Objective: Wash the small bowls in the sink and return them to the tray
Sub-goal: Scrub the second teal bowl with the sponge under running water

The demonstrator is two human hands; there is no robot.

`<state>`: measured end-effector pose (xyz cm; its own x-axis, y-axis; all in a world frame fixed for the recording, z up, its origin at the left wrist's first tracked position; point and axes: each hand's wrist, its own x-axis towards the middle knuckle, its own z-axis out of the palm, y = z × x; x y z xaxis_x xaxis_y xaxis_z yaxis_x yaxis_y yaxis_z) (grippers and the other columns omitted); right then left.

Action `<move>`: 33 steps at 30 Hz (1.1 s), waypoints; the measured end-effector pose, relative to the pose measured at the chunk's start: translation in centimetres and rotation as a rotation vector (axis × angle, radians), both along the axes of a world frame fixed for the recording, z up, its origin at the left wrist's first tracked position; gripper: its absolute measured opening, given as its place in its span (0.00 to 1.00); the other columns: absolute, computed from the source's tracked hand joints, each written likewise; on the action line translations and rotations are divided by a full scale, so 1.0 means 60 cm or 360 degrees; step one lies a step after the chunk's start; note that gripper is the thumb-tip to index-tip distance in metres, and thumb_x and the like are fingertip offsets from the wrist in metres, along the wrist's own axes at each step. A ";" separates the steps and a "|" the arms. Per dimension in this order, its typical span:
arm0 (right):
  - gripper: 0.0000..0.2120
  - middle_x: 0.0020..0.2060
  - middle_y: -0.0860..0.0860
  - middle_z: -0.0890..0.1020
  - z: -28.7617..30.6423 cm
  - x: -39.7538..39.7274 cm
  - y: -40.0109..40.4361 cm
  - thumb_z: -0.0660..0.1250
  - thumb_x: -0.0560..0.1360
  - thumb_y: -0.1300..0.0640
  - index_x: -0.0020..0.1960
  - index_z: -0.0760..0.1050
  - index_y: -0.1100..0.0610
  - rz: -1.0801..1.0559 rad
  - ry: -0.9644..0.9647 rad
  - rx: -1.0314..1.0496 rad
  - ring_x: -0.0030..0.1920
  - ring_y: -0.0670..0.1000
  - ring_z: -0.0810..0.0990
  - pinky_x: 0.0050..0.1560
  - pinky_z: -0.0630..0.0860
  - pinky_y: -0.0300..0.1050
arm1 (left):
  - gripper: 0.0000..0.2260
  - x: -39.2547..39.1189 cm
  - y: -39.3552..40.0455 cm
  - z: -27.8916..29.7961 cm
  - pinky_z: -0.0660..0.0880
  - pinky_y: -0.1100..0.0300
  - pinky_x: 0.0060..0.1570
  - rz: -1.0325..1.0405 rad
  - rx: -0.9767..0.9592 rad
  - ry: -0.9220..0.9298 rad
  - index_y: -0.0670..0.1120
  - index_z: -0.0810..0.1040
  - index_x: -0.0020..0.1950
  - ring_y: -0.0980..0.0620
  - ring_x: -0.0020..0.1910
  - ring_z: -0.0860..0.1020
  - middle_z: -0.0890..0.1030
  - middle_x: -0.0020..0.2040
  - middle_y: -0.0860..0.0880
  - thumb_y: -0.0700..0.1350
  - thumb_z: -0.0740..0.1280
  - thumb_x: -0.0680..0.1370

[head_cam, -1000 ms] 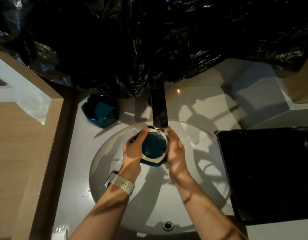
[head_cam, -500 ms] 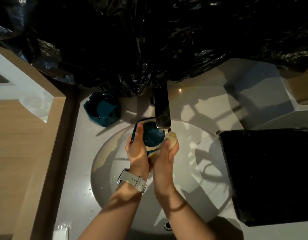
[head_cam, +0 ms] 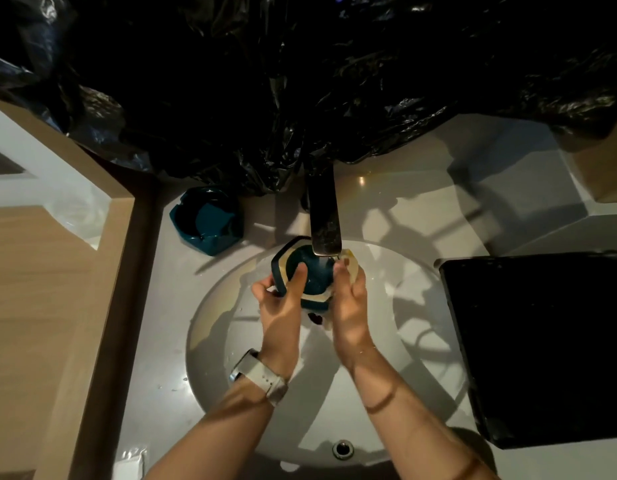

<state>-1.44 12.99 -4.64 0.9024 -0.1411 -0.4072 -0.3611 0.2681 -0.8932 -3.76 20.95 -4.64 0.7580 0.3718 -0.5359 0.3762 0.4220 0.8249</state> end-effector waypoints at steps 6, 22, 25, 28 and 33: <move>0.14 0.54 0.49 0.82 0.005 0.032 -0.058 0.59 0.81 0.52 0.64 0.72 0.53 0.0681 0.0052 -0.0190 0.54 0.45 0.80 0.54 0.74 0.35 | 0.28 0.019 0.069 0.007 0.77 0.40 0.58 -0.0413 -0.0250 0.0130 0.38 0.71 0.65 0.40 0.56 0.82 0.81 0.60 0.37 0.49 0.76 0.72; 0.24 0.48 0.60 0.84 0.007 0.018 0.007 0.49 0.82 0.43 0.51 0.78 0.57 -0.0223 0.0302 0.0075 0.50 0.59 0.83 0.52 0.80 0.55 | 0.24 0.011 -0.005 0.000 0.78 0.43 0.58 0.0123 -0.0249 0.0038 0.40 0.71 0.66 0.42 0.56 0.82 0.81 0.59 0.39 0.51 0.71 0.76; 0.21 0.48 0.57 0.83 0.016 -0.004 0.031 0.52 0.80 0.42 0.55 0.74 0.57 -0.0198 0.0184 -0.0044 0.49 0.57 0.83 0.54 0.79 0.59 | 0.27 0.018 -0.003 -0.001 0.78 0.42 0.57 0.0191 -0.0268 0.0059 0.40 0.71 0.66 0.41 0.56 0.82 0.80 0.60 0.38 0.55 0.71 0.75; 0.14 0.52 0.53 0.82 0.037 -0.039 0.051 0.54 0.83 0.51 0.64 0.69 0.57 -0.0160 0.0018 0.0023 0.51 0.49 0.83 0.51 0.80 0.43 | 0.32 0.016 0.001 -0.001 0.77 0.39 0.58 0.0143 -0.0294 0.0043 0.40 0.70 0.67 0.38 0.56 0.82 0.81 0.59 0.37 0.59 0.73 0.72; 0.14 0.49 0.56 0.84 0.019 -0.002 0.014 0.60 0.81 0.52 0.61 0.74 0.60 0.0011 0.0042 0.0030 0.48 0.51 0.84 0.47 0.79 0.47 | 0.23 -0.004 0.005 -0.005 0.75 0.43 0.61 0.0081 -0.0269 -0.0020 0.44 0.68 0.67 0.44 0.58 0.81 0.82 0.59 0.42 0.51 0.71 0.77</move>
<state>-1.56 13.86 -3.47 0.8921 -0.1272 -0.4335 -0.3864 0.2823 -0.8781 -3.99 21.22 -4.92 0.7474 0.3152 -0.5848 0.3411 0.5734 0.7449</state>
